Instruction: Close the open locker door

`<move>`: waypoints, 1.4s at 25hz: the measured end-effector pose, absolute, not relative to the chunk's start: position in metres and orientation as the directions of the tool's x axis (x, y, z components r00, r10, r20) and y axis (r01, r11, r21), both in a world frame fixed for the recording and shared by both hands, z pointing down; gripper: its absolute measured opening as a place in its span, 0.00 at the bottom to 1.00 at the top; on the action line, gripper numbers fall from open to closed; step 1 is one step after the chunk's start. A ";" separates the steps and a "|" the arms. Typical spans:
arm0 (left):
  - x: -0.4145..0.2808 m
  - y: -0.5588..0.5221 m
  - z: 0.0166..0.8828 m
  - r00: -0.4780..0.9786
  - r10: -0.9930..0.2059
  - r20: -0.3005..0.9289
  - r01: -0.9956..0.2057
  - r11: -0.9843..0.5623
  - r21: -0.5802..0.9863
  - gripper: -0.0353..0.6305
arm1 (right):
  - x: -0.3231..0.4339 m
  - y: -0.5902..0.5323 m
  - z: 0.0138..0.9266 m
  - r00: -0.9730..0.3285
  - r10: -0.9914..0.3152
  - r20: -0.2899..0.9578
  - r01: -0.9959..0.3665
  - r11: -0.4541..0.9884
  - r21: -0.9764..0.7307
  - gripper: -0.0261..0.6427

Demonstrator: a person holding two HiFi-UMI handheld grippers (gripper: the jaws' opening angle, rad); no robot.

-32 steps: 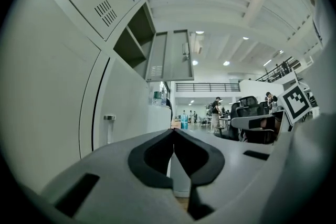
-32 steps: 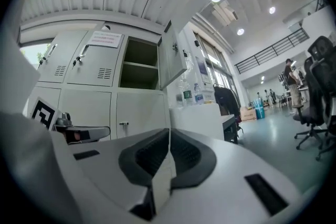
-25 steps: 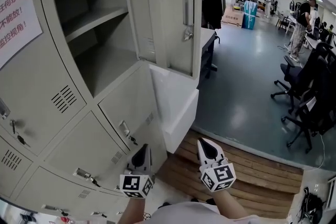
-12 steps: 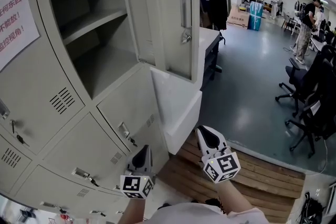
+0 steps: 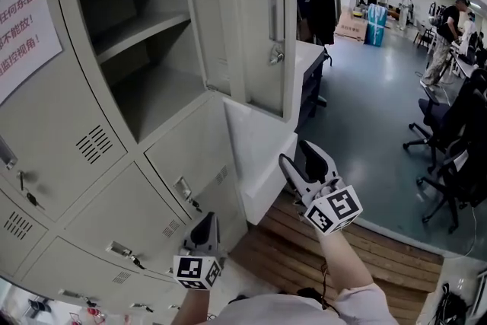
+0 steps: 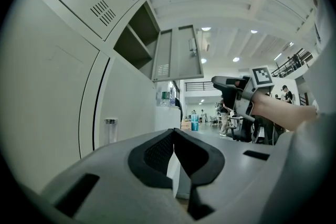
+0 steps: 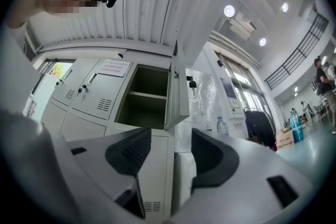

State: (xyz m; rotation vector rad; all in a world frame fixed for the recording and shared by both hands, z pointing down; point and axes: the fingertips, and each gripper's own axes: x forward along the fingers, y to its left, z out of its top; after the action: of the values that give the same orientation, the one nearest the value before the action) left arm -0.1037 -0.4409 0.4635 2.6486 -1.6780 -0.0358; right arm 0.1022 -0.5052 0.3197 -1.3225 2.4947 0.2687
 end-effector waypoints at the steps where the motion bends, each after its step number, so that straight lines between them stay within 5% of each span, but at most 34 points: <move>1: -0.105 -0.441 0.464 0.423 -0.906 -0.015 -0.906 -0.424 0.017 0.07 | 0.102 -0.511 0.315 -0.530 -0.771 -0.353 -0.830 0.557 0.030 0.36; 35: -0.138 -0.400 0.454 0.201 -0.979 -0.024 -0.980 -0.201 -0.011 0.07 | 0.046 -0.523 0.262 -0.704 -0.589 -0.397 -0.682 0.717 0.144 0.35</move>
State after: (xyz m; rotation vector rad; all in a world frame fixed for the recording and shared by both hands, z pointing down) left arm -0.1384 -0.3995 0.4543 2.4524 -2.0008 -0.0192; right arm 0.0461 -0.5233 0.2620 -0.9937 2.6010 0.4034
